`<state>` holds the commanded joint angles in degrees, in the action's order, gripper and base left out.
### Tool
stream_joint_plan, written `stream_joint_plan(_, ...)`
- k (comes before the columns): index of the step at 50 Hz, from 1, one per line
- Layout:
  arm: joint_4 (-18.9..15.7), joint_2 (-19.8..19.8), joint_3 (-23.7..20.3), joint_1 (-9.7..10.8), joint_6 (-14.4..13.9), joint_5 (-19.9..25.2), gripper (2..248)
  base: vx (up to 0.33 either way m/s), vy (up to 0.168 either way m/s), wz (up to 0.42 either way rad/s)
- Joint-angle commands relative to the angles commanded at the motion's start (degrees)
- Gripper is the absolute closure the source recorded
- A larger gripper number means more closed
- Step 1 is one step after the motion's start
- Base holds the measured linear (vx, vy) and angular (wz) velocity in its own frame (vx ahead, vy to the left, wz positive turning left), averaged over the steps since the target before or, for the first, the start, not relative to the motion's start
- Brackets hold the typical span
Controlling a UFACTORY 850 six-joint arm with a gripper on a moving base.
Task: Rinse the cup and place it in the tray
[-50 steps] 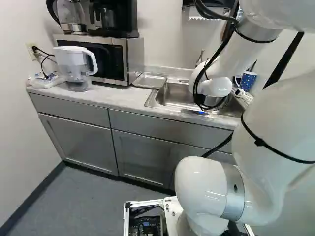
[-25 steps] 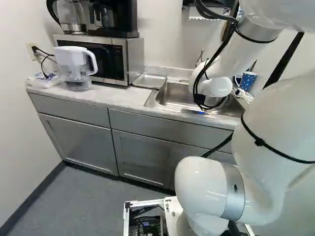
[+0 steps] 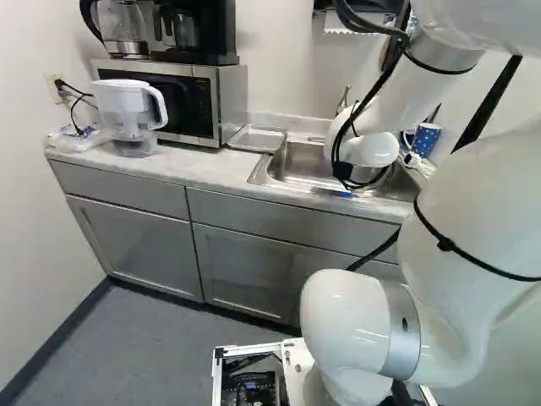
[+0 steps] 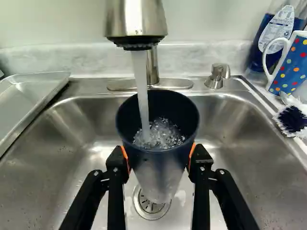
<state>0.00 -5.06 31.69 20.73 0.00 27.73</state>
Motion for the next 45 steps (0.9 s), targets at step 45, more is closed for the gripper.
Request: stream_joint_plan(45,0.0,0.0,0.0,0.0,0.0,0.0,125,0.0,0.0,0.0)
